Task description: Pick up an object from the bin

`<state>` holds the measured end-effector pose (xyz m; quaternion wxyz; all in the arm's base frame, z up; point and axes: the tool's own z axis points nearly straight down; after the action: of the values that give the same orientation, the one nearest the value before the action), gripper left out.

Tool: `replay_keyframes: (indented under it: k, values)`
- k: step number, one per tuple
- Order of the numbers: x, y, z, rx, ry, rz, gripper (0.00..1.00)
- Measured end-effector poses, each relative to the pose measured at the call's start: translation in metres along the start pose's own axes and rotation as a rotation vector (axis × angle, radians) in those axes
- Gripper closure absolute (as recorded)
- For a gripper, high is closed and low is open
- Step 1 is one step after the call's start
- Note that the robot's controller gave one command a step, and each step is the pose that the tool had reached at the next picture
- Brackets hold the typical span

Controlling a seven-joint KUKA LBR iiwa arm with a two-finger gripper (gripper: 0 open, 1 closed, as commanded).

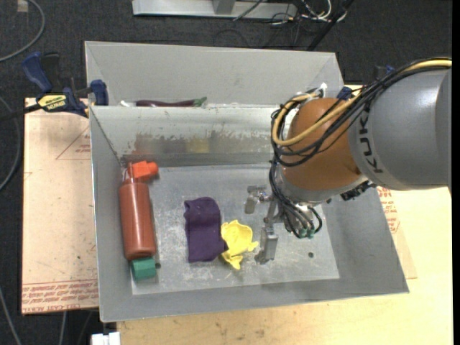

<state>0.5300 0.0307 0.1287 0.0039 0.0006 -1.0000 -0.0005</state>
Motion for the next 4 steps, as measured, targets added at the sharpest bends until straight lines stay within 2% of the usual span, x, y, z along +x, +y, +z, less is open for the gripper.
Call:
replay_keyframes:
  k: [1, 2, 3, 4]
  values:
    - [-0.002, 0.0, -0.004, 0.0, -0.008, 0.001, 0.0]
    - [-0.004, 0.002, 0.011, 0.0, -0.012, -0.046, 0.0]
    - [0.006, 0.008, 0.039, 0.0, -0.004, -0.262, 0.0]
    - [-0.001, 0.038, 0.059, 0.001, -0.012, -0.512, 1.0]
